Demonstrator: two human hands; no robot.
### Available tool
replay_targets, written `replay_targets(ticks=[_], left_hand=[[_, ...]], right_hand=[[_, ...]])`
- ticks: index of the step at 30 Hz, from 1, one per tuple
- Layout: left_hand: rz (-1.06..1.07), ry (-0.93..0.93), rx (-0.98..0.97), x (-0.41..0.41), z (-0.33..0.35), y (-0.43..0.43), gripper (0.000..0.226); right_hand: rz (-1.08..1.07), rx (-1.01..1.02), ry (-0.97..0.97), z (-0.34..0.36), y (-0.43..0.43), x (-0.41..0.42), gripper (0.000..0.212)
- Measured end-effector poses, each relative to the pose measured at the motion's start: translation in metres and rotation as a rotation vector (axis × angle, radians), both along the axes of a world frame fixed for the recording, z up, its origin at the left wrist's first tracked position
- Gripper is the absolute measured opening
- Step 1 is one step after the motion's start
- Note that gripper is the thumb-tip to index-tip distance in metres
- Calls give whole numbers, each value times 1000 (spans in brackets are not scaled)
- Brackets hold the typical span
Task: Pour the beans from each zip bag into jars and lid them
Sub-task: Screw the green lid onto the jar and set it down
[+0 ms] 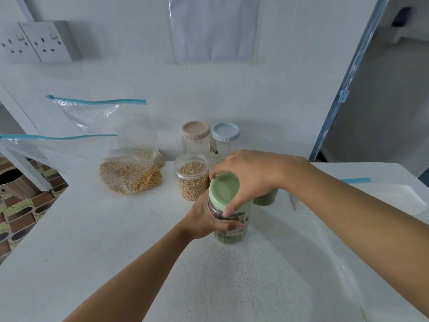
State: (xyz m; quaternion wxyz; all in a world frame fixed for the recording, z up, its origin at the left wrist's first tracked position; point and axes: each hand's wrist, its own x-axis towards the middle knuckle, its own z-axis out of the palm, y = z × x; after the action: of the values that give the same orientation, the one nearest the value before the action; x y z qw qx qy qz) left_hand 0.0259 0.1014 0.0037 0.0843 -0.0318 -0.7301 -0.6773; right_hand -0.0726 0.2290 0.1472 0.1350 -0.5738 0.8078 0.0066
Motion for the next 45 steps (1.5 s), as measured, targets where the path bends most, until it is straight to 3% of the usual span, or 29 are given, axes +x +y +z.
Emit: replay_targets(ticks=[3, 7, 9, 10, 13, 15, 18, 20, 22, 23, 25, 27, 28, 32, 36, 41, 45], left_hand=[[-12, -13, 3, 2, 1, 0, 77], [-21, -20, 26, -1, -2, 0, 79], [-23, -34, 16, -2, -4, -2, 80], [-18, -37, 14, -2, -5, -3, 80], [-3, -26, 24, -2, -5, -2, 79], [-10, -30, 24, -3, -4, -2, 77], [-17, -41, 15, -4, -9, -4, 75], [-25, -40, 31, -4, -9, -4, 78], [-8, -39, 26, -3, -9, -3, 79], [-2, -34, 26, -3, -9, -3, 79], [-7, -13, 17, -3, -8, -3, 78], [-11, -9, 14, -4, -8, -3, 76], [-19, -13, 23, -4, -9, -3, 76], [-14, -14, 21, -2, -6, -5, 75], [-6, 54, -96, -3, -2, 0, 77], [47, 129, -169, -3, -13, 0, 57], [51, 141, -138, -3, -18, 0, 58]], right_hand=[[-106, -25, 113, -8, 3, 8, 74], [-188, -51, 389, -17, 4, 6, 95], [-206, -93, 409, -19, 7, 0, 98], [-191, -104, 330, -19, 9, -4, 94], [-21, -54, -153, -15, 15, -9, 73], [33, -36, -237, -16, 17, -6, 65], [-87, -115, 45, -26, 13, 1, 56], [-180, -195, 260, -28, 12, 3, 72], [-227, -295, 328, -27, 13, -6, 76], [-195, -310, 261, -27, 15, -10, 72], [-84, -229, -65, -27, 18, -14, 43], [49, -52, -262, -30, 19, -12, 57], [82, -19, -266, -34, 19, -11, 62], [67, -137, -113, -48, 15, -9, 58], [166, -290, 216, -71, 12, -2, 53], [103, -451, 287, -85, 6, 3, 50], [68, -463, 333, -84, 5, 9, 47]])
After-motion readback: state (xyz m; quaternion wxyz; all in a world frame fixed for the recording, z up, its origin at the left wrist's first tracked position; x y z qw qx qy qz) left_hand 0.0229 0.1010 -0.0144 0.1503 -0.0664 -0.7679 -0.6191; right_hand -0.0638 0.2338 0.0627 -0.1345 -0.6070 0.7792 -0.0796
